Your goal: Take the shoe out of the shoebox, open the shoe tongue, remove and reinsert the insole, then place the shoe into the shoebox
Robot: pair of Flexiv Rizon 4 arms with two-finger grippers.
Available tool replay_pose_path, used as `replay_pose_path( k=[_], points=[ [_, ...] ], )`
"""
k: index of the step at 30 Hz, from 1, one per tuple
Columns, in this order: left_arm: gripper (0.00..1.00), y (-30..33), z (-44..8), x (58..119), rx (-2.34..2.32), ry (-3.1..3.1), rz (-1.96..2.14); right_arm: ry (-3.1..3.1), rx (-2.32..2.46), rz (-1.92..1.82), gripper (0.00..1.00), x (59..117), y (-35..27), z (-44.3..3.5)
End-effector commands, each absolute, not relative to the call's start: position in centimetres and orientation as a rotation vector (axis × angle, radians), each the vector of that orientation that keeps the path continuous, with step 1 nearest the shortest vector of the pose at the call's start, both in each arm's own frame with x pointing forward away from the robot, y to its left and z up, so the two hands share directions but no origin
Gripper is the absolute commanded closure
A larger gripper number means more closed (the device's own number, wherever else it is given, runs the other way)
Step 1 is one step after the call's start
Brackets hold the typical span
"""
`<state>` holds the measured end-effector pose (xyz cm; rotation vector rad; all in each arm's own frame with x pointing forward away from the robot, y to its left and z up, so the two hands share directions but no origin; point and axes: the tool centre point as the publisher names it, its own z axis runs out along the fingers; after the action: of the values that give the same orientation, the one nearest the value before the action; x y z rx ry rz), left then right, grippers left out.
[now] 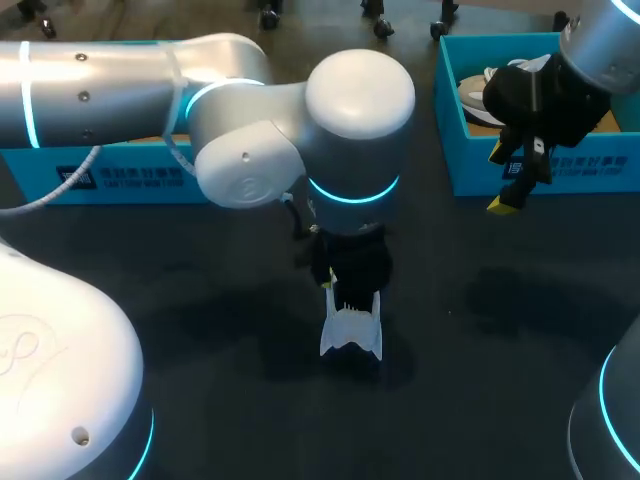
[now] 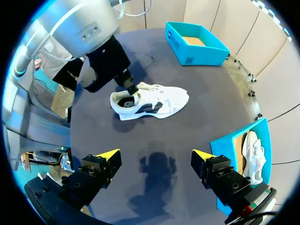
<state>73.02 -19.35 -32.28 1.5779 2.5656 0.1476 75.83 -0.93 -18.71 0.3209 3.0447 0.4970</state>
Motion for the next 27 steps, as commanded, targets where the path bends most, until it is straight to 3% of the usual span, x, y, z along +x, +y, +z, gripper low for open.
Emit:
replay_pose_path(
  k=[1,3,5,6,8,23,27],
  points=[
    [0.36,-17.6,-30.9,73.0,1.384,2.660,0.055,3.046,0.323,0.494,0.00,75.9,-0.8,-18.8],
    [0.26,-17.2,-30.6,72.7,1.331,2.700,0.079,3.046,0.323,0.494,0.00,75.9,-0.8,-18.8],
    [0.23,-17.1,-30.5,72.6,1.320,2.712,0.077,3.046,0.323,0.494,0.00,75.9,-0.8,-18.8],
    [0.12,-16.9,-30.2,72.2,1.289,2.737,0.092,3.046,0.323,0.494,0.00,75.9,-0.8,-18.8],
    [0.00,-16.5,-29.8,72.1,1.204,2.771,0.107,3.046,0.323,0.494,0.00,75.9,-0.8,-18.8],
    [0.00,-16.2,-29.4,71.8,1.160,2.751,0.121,3.046,0.323,0.494,0.00,75.9,-0.8,-18.8],
    [0.00,-16.8,-28.7,71.5,0.779,2.891,0.059,3.046,0.323,0.494,0.00,75.9,-0.8,-18.8]
  ],
)
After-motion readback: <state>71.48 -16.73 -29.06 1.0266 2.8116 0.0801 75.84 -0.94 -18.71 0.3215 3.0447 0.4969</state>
